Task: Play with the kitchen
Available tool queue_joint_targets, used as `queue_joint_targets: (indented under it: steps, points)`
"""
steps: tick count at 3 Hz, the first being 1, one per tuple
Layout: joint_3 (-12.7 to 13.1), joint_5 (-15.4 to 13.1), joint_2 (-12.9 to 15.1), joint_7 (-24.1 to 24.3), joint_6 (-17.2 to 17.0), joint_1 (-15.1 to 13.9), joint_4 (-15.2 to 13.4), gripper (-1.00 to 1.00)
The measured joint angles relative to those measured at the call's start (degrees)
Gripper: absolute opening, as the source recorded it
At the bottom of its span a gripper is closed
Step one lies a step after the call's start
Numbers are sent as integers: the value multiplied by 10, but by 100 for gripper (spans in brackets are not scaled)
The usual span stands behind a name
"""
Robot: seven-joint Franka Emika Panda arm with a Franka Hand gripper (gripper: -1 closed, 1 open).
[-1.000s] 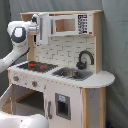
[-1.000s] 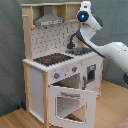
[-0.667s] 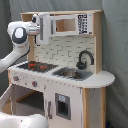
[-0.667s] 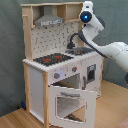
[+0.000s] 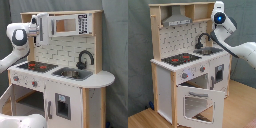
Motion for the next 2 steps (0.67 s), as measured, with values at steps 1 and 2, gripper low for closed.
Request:
queue_joint_targets:
  steps: [1, 2]
  points:
    - [0, 0, 0, 0, 1, 0, 0, 100]
    - [1, 0, 0, 0, 15, 1, 0, 100]
